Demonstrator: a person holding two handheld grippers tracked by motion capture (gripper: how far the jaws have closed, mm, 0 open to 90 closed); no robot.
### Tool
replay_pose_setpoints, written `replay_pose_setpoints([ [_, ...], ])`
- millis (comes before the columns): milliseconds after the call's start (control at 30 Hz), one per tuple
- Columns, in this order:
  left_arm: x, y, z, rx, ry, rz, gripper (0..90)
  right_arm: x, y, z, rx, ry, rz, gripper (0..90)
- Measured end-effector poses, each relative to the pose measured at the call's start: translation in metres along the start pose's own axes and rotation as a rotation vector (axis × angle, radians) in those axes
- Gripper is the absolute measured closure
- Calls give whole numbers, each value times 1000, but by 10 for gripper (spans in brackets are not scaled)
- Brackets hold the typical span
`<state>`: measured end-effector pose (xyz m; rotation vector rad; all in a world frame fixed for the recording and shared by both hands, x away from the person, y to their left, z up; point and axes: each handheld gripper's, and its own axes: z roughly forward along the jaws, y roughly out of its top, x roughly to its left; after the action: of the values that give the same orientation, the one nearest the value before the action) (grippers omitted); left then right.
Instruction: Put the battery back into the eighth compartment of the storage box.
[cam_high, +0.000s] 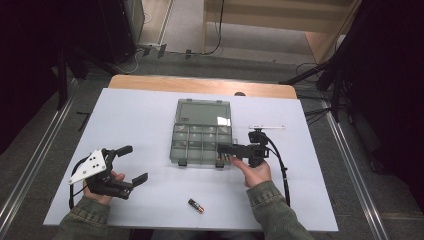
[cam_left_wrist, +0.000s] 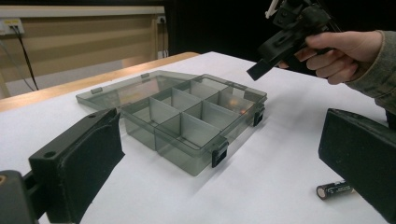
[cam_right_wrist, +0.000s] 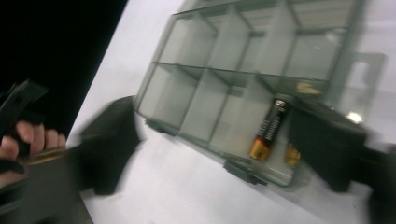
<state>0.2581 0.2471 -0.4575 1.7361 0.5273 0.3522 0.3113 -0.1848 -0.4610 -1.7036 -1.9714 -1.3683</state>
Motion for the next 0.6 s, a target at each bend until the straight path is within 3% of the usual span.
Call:
replay_pose_setpoints([
  [67, 0, 0, 0, -3, -2, -2, 0, 4, -1, 2, 27, 11, -33, 0],
  [367, 0, 0, 0, -5, -1, 0, 0, 16, -6, 7, 53, 54, -83, 0],
  [600, 0, 0, 0, -2, -1, -2, 0, 34, -10, 12, 102, 42, -176, 0],
])
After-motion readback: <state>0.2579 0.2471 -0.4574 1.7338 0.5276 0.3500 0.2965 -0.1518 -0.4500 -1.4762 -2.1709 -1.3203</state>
